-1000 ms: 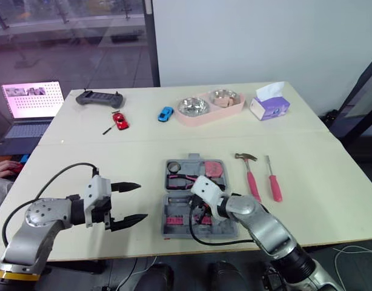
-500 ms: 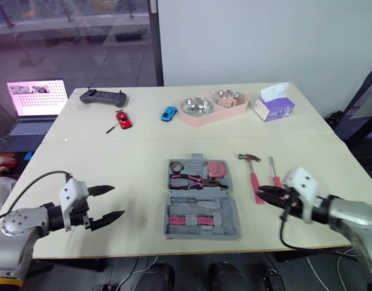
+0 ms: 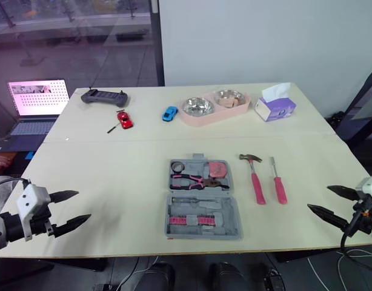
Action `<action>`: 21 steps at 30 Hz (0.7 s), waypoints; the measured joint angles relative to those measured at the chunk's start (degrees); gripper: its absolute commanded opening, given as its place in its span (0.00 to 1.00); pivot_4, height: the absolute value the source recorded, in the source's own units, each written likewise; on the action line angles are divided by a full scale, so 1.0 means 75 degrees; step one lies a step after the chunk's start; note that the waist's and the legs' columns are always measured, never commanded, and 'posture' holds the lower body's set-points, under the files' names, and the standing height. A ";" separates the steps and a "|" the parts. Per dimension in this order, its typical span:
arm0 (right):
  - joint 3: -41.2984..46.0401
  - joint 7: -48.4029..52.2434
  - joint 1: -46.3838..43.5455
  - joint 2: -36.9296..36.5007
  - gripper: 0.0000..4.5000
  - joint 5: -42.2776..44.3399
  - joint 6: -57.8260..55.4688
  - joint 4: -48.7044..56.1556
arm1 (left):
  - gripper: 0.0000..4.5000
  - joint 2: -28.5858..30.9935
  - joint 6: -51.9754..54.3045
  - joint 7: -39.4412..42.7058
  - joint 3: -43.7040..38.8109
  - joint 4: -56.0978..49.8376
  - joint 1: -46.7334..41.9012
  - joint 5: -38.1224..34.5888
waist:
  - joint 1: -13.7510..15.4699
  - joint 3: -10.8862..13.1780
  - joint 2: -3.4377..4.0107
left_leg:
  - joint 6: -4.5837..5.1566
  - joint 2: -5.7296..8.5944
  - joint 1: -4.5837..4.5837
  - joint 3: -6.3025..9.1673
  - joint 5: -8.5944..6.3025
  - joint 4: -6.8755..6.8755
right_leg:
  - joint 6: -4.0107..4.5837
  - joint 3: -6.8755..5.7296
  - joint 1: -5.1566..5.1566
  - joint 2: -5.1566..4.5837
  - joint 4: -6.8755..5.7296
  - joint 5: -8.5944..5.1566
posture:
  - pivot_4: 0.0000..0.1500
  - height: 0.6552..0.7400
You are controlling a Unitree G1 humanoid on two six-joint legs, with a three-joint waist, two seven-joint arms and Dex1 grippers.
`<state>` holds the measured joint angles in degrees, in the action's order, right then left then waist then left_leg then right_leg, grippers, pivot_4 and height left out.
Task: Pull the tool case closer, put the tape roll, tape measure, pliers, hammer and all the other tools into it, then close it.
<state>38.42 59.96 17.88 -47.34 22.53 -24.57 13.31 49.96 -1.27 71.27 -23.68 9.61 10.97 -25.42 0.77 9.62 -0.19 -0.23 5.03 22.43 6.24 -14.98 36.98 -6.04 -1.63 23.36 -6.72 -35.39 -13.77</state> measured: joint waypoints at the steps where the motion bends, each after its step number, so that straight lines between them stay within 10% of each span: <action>1: -0.0001 -0.0009 0.0020 0.0001 0.99 0.0029 0.0000 0.0056 | 1.00 0.0000 -0.0054 0.0006 0.0001 0.0001 -0.0022 0.0009 | 0.0001 0.0000 0.0000 | 0.0001 0.0000 0.0000 0.0000 -0.0001 -0.0001 | 0.0000 0.0000 0.0001 0.0000 0.0001 0.0000 | 1.00 0.97; 21: -0.1295 -0.2171 -0.0207 0.0283 0.99 0.0192 -0.2139 0.2321 | 1.00 -0.0438 0.0449 -0.0483 0.1180 -0.1234 -0.0221 0.0324 | -0.0003 0.0004 0.0005 | 0.0003 0.0001 0.0007 0.0000 -0.0003 0.0001 | 0.0000 0.0001 0.0003 -0.0001 0.0009 0.0001 | 1.00 0.97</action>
<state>28.71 43.68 16.33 -45.21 23.97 -40.61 30.71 46.68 2.09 67.65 -14.83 0.36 9.32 -22.98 0.75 9.65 -0.15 -0.20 5.03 22.49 6.24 -15.00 36.98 -6.04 -1.62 23.39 -6.73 -35.33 -13.76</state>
